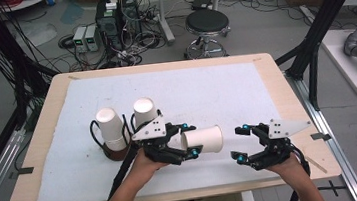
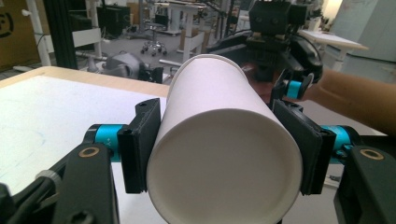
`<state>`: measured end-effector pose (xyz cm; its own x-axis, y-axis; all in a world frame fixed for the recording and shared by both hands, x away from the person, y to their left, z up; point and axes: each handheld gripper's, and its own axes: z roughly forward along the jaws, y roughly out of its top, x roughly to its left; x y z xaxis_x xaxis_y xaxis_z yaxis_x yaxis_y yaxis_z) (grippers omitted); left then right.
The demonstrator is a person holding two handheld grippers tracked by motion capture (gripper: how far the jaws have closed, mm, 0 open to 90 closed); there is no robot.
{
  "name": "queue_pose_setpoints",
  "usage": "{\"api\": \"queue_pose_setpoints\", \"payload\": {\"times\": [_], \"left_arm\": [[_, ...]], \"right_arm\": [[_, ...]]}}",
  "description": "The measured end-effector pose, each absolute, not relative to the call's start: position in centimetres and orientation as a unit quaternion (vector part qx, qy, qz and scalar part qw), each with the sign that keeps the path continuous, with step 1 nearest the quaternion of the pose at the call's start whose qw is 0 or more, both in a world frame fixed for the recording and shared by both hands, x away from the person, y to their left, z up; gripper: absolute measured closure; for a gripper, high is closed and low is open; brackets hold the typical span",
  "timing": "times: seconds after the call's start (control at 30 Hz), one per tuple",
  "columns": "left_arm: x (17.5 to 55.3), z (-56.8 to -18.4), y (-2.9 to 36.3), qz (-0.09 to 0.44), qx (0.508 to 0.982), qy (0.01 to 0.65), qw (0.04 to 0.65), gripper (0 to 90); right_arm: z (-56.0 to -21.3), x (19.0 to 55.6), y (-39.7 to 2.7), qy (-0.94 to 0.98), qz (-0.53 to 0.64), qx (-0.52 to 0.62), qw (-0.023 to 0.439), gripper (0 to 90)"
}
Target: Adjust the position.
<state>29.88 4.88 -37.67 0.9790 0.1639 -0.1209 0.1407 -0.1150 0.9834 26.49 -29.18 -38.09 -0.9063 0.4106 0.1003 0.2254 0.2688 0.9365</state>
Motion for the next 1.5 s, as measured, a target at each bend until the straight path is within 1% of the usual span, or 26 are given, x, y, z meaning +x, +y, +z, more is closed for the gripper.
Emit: {"api": "queue_pose_setpoints", "payload": {"times": [0.43, 0.53, 0.6, 0.87, 1.17, 1.27, 1.3, 1.33, 1.37, 1.5], "left_arm": [[29.6, -37.8, 4.2, -0.002, 0.75, 0.082, 0.656, 35.4], [29.6, -37.8, 4.2, -0.004, 0.749, 0.081, 0.658, 35.5], [29.5, -37.7, 4.1, -0.006, 0.75, 0.077, 0.656, 35.5], [29.4, -37.3, 3.8, -0.022, 0.749, 0.06, 0.659, 35.7], [29.5, -37.3, 3.9, -0.036, 0.745, 0.054, 0.664, 35.9], [29.4, -37.3, 3.9, -0.038, 0.746, 0.052, 0.663, 35.9], [29.4, -37.4, 3.8, -0.04, 0.745, 0.052, 0.664, 35.9], [29.4, -37.4, 3.8, -0.04, 0.745, 0.052, 0.664, 35.9], [29.5, -37.4, 3.8, -0.041, 0.745, 0.051, 0.664, 35.9], [29.5, -37.4, 3.9, -0.044, 0.741, 0.053, 0.668, 36.1]], "right_arm": [[-38.3, 26.6, -28.3, 0.798, 0.57, 0.188, 0.054, 20.0], [-38.3, 26.8, -28.2, 0.798, 0.571, 0.184, 0.058, 20.0], [-38.2, 26.9, -27.8, 0.801, 0.569, 0.179, 0.045, 20.0], [-38.1, 27.5, -26.6, 0.808, 0.566, 0.163, 0.02, 19.9], [-38.4, 27.7, -25.8, 0.802, 0.58, 0.144, 0.0, 20.0], [-38.4, 27.7, -25.8, 0.797, 0.589, 0.136, 0.001, 20.9], [-38.4, 27.7, -25.9, 0.795, 0.592, 0.135, -0.003, 22.8], [-38.4, 27.7, -25.9, 0.795, 0.592, 0.135, -0.003, 22.8], [-38.5, 27.8, -25.9, 0.791, 0.598, 0.128, -0.003, 26.3], [-38.7, 27.7, -26.0, 0.782, 0.611, 0.123, -0.005, 28.3]]}}
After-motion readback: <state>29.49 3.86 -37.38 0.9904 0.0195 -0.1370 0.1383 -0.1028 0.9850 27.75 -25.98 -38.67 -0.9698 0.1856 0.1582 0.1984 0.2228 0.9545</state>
